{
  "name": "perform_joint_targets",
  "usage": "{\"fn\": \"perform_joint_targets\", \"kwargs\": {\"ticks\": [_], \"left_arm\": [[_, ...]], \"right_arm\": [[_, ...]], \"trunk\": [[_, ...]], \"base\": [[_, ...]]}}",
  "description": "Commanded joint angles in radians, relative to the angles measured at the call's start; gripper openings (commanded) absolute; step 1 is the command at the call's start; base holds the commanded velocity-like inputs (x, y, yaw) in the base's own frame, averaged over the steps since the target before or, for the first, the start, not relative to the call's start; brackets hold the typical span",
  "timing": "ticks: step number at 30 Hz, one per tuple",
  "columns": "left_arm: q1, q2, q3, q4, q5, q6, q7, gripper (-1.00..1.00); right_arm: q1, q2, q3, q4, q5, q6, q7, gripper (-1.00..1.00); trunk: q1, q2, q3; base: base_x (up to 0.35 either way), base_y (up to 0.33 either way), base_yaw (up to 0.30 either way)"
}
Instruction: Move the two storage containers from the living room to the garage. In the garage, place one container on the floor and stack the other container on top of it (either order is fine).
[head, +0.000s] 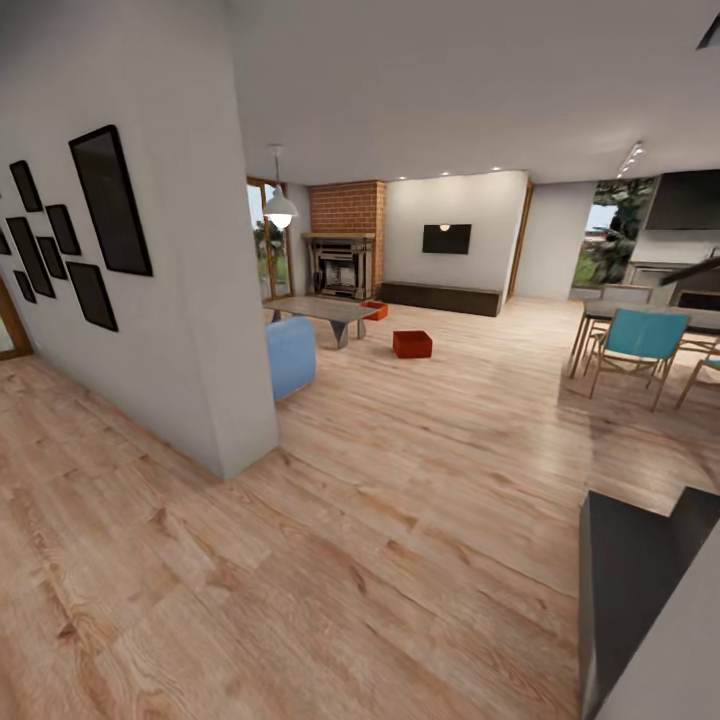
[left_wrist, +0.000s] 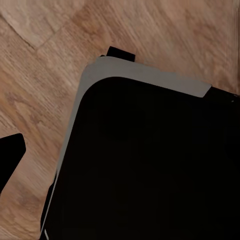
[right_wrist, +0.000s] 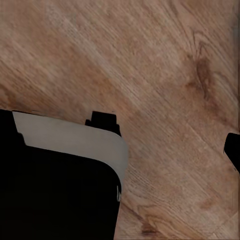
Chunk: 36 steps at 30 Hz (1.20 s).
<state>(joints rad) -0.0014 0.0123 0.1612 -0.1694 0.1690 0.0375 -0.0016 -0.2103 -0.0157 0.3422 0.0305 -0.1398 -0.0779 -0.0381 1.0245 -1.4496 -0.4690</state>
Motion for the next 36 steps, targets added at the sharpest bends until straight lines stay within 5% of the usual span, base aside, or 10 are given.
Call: {"fn": "perform_joint_targets", "kwargs": {"ticks": [1,25,36], "left_arm": [[0.0,0.0,0.001,-0.001,0.01,0.004,0.0,1.0],[0.0,0.0,0.0,-0.002,0.009,0.002,0.0,1.0],[0.0,0.0,0.0,-0.002,0.009,0.002,0.0,1.0]], "right_arm": [[-0.001,0.0,0.008,0.003,-0.01,-0.007,-0.002,1.0],[-0.001,0.003,0.009,0.003,-0.011,-0.004,-0.01,1.0],[-0.001,0.005,0.009,0.003,-0.011,-0.003,-0.009,1.0]], "trunk": [[0.001,0.0,-0.001],[0.001,0.0,-0.001],[0.001,0.0,-0.001]], "base": [[0.323,0.0,0.0],[0.323,0.0,-0.003],[0.323,0.0,-0.213]]}}
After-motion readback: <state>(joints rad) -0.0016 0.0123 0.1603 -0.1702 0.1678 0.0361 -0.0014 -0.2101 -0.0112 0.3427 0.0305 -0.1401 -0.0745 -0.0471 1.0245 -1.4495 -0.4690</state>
